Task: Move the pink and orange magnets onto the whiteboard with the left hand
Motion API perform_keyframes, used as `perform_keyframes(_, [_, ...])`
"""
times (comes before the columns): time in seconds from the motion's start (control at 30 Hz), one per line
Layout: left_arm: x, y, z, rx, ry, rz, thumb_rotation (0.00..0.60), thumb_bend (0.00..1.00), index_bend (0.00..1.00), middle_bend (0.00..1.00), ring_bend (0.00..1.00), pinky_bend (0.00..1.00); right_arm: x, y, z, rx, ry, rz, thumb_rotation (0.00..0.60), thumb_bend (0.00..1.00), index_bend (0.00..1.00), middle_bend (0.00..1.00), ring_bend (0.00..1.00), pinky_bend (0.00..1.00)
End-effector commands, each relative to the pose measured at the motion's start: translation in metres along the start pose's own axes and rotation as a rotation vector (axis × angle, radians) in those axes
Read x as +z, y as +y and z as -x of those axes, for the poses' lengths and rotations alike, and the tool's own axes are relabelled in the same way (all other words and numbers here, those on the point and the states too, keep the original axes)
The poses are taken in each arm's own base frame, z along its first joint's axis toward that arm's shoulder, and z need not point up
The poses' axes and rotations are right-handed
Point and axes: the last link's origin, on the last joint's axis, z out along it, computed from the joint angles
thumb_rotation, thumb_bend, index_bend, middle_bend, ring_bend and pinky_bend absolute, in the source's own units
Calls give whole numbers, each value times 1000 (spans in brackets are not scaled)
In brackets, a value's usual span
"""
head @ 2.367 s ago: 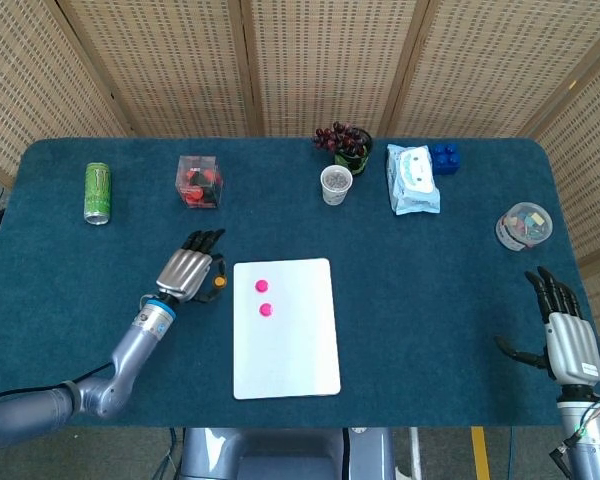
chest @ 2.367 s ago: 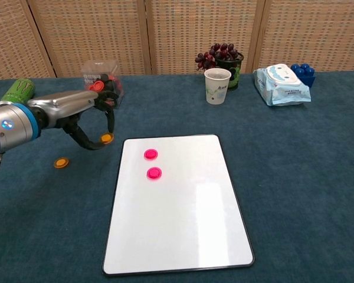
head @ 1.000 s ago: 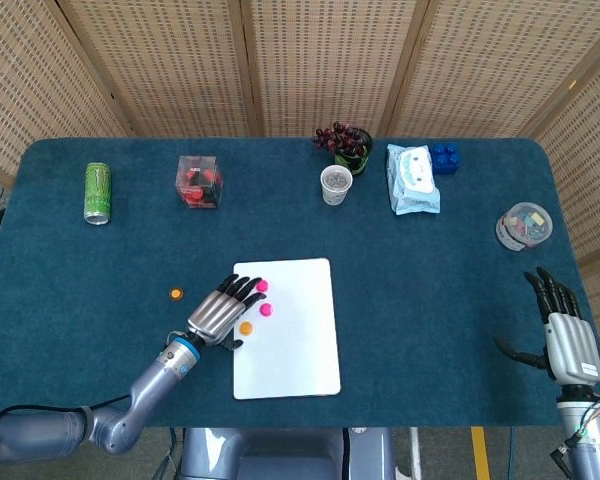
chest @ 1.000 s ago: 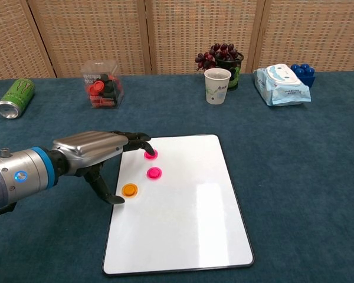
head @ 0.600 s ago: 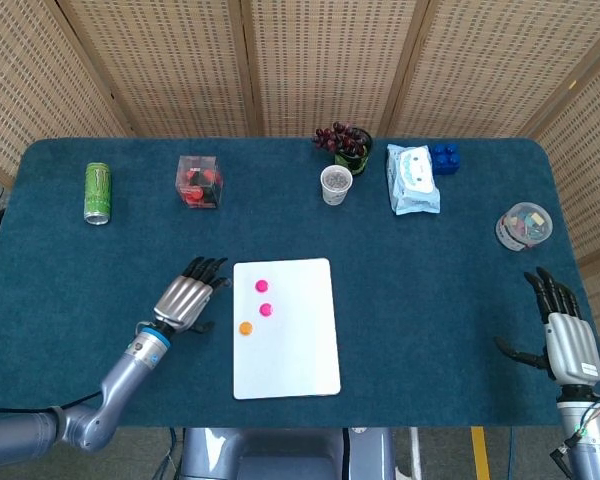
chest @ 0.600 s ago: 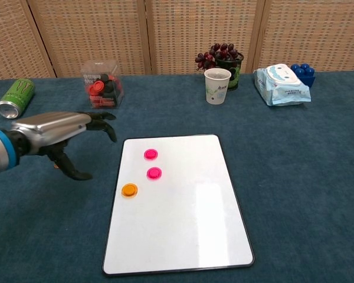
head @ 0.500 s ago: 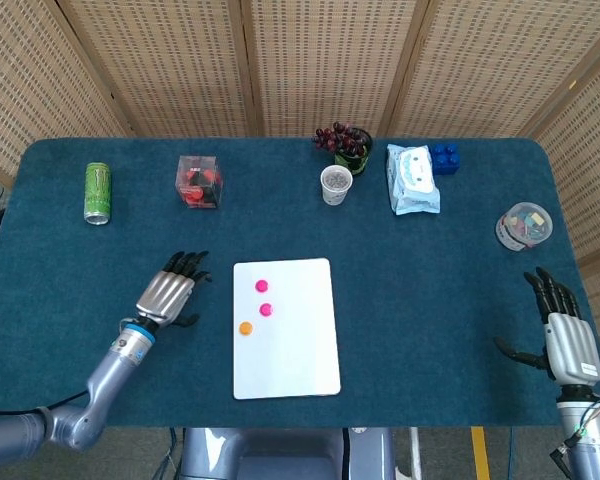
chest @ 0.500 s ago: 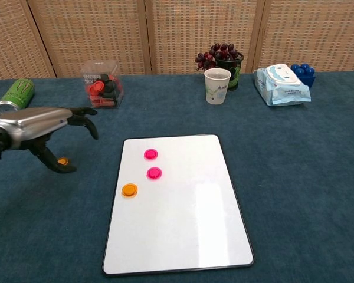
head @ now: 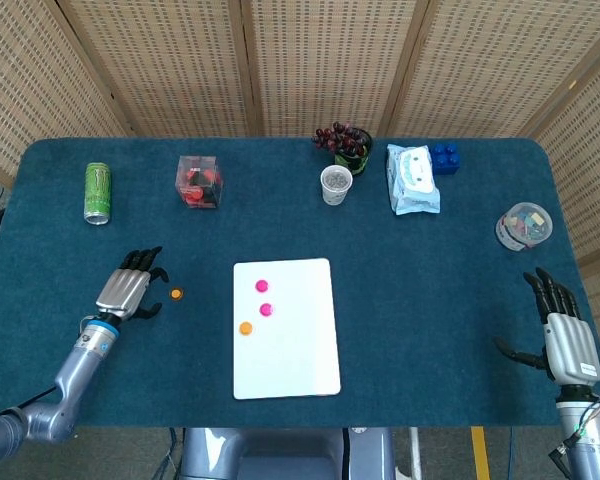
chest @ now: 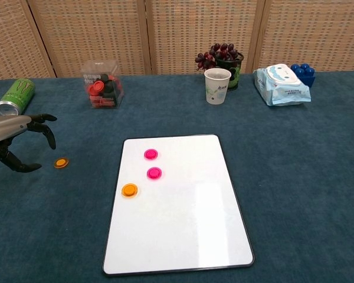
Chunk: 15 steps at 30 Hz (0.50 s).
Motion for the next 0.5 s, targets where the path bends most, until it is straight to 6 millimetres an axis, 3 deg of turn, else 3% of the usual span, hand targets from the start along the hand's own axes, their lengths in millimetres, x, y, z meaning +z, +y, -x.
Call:
perform_keyframes(0.03, [1, 0, 3, -2, -6, 3, 600, 333, 366, 0, 0, 0, 0, 0, 0, -1, -1, 0, 600, 234, 0, 0, 0, 0])
perform_keyframes(0.5, [19, 15, 11, 49, -14, 16, 600, 331, 379, 0, 0, 0, 0, 0, 0, 5, -3, 2, 600, 234, 0, 0, 0, 0])
